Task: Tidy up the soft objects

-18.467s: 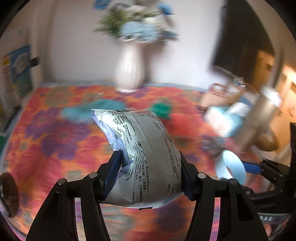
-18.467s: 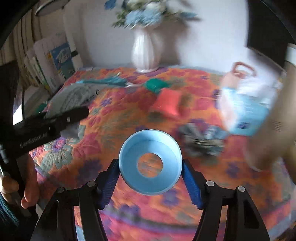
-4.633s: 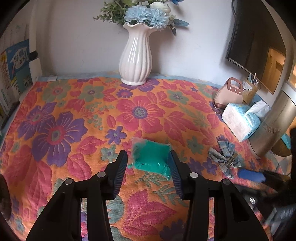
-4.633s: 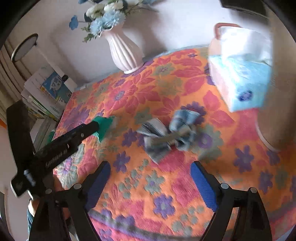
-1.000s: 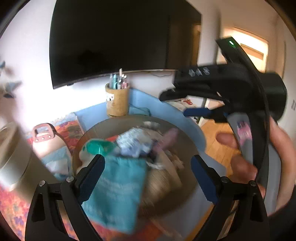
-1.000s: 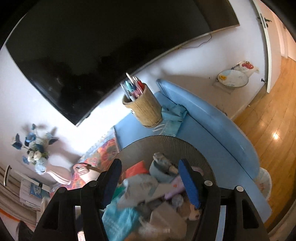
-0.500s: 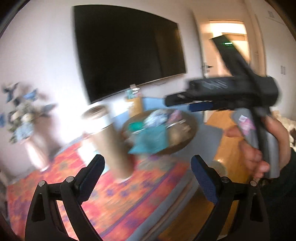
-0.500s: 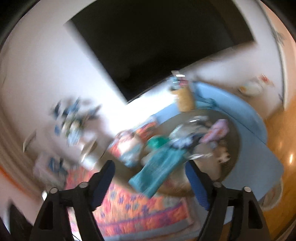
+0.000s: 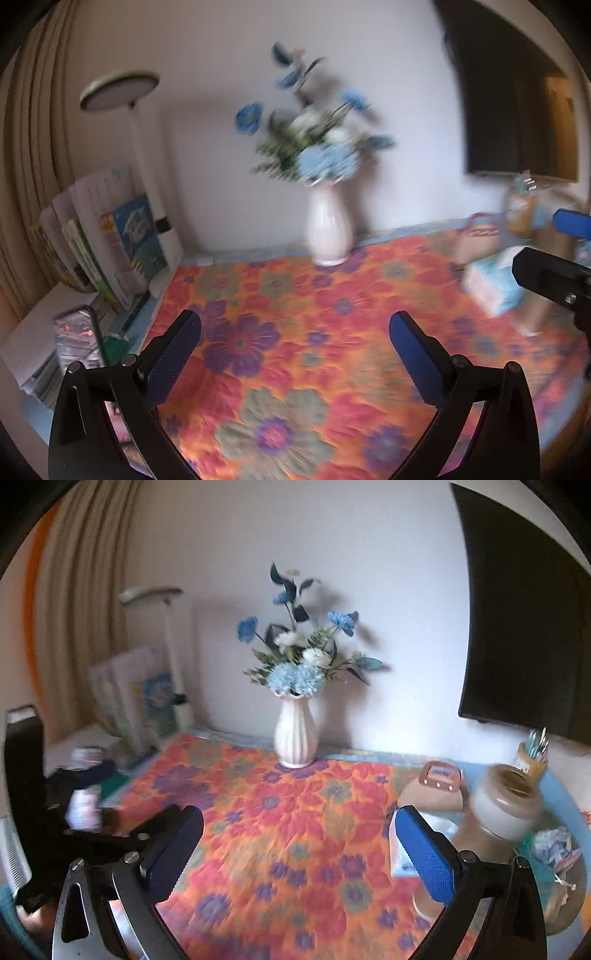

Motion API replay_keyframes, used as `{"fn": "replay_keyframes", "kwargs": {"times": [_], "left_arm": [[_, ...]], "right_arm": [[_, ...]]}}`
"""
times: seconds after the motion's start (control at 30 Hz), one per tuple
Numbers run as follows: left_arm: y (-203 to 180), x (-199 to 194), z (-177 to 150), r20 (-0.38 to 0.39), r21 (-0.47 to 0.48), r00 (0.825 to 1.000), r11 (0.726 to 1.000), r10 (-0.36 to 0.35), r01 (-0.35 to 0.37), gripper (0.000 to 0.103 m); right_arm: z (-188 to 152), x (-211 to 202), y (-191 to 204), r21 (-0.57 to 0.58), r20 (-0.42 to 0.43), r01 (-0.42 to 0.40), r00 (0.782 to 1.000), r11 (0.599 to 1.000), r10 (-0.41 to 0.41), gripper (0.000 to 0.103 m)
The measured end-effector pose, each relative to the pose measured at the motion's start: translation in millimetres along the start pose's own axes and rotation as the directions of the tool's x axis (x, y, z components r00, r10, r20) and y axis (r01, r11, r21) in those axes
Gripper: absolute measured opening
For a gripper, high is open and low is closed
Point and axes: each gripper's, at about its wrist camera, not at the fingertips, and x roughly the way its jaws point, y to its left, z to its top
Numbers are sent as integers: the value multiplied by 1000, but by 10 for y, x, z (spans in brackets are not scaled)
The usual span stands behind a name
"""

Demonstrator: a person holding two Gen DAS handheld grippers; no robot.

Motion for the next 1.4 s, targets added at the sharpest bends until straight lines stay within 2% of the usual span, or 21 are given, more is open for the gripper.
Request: {"fn": "replay_keyframes", "kwargs": {"times": [0.07, 0.17, 0.23, 0.37, 0.4, 0.53, 0.67, 1.03, 1.4], "left_arm": [[75, 259, -53, -10, -15, 1000, 1000, -16, 16, 102], [133, 454, -153, -13, -56, 999, 997, -49, 48, 102], [136, 607, -213, -43, -100, 994, 990, -101, 96, 102], [77, 773, -371, -132, -122, 983, 986, -130, 114, 102], [75, 772, -377, -132, -120, 983, 986, -129, 114, 102], [83, 707, -406, -111, -134, 988, 987, -104, 88, 102], [140, 735, -421, -134, -162, 986, 984, -101, 78, 102], [233, 798, -438, -165, -204, 981, 976, -105, 70, 102], [297, 816, -444, -172, -238, 978, 968, -118, 75, 102]], "right_arm": [[-28, 438, 136, 5, -28, 76, 997, 997, -76, 103], [-111, 827, 77, 78, -47, 64, 997, 995, -61, 103], [-207, 1086, 64, 99, -63, 74, 996, 992, -67, 103], [-369, 1405, 10, 107, -97, 93, 992, 990, -82, 103], [-428, 1479, -44, 128, -115, 91, 990, 988, -77, 103], [-529, 1504, -264, 228, -126, 76, 991, 971, -48, 103], [-581, 1520, -399, 294, -134, 60, 991, 954, -21, 103], [-588, 1572, -248, 225, -171, 78, 984, 971, -39, 103], [-599, 1613, -227, 216, -186, 85, 982, 973, -44, 103]]}}
